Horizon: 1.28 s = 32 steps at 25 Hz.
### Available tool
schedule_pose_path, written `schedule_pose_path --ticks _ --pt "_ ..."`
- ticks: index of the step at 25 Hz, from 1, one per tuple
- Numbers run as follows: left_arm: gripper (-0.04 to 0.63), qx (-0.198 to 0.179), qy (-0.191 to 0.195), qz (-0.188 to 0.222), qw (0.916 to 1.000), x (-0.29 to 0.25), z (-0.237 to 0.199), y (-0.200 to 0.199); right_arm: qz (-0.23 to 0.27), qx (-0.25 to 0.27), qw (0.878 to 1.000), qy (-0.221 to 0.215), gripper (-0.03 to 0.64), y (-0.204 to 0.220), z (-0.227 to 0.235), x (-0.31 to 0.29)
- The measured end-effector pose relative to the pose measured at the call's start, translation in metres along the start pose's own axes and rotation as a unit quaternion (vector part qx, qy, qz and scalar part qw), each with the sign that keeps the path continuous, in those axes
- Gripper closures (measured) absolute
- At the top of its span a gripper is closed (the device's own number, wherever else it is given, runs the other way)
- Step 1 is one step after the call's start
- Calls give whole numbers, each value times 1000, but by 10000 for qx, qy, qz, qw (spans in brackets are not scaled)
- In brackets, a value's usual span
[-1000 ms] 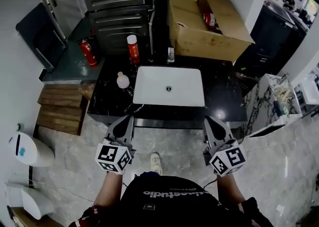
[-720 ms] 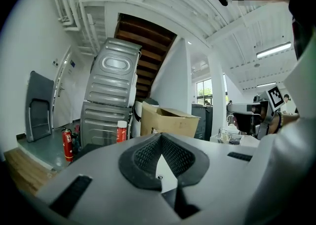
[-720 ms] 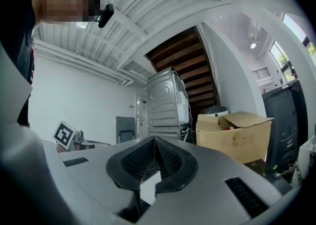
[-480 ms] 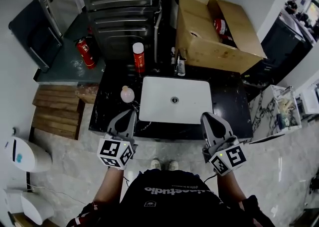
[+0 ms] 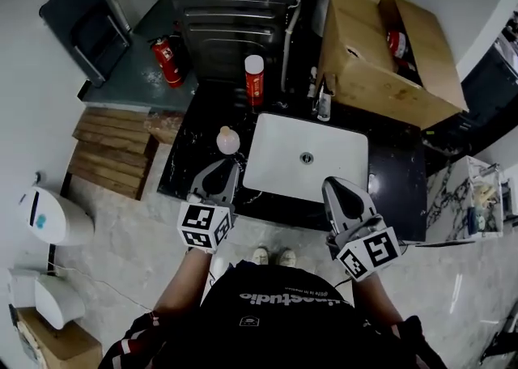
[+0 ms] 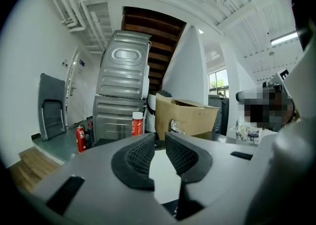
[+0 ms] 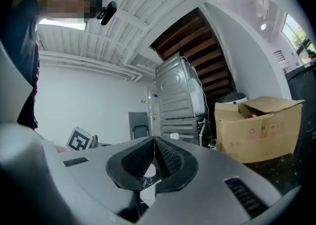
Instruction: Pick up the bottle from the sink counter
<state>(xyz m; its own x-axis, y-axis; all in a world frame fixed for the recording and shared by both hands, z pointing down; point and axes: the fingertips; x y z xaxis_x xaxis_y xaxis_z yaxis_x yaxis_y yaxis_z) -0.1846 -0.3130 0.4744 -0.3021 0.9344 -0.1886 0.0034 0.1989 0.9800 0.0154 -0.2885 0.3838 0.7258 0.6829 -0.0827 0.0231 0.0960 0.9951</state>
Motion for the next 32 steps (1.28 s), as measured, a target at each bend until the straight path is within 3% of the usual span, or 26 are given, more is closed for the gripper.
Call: schedule_pose_path --ticks 2,6,9,13,19,26,32 --pt "490 -54 -31 -119 9999 -6 -4 10 -80 -51 9998 -184 577 10 -8 -12" --pt "431 -145 -59 -267 9995 -29 -17 29 -199 -117 9984 -512 578 23 -22 -32" --pt "354 -24 -207 -318 9993 -56 -37 44 -291 -124 9969 -724 578 30 -34 -46" --pt "306 186 -523 -528 9971 -88 -66 68 -395 -122 9954 -859 577 36 -42 -61" --pt "304 316 -933 -862 9914 -118 -105 98 -515 -106 9951 -833 578 42 -35 -83" --pt "305 324 -1003 -1038 9890 -145 -119 120 -712 -231 9939 -807 577 59 -31 -110" --pt "407 147 -1125 -1020 9883 -151 -128 119 -766 -254 9938 -770 578 61 -23 -112"
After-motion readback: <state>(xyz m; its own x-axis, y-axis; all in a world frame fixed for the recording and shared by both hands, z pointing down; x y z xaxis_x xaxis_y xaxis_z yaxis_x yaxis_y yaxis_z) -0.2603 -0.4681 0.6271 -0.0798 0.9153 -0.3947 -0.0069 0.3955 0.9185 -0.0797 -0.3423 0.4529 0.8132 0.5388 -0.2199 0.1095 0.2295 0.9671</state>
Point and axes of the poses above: the fingertips, and each gripper's own axes: x backward along the fingers, z to its right, y out of its underside, and after that the axes turned 3 degrees about -z, right-handed
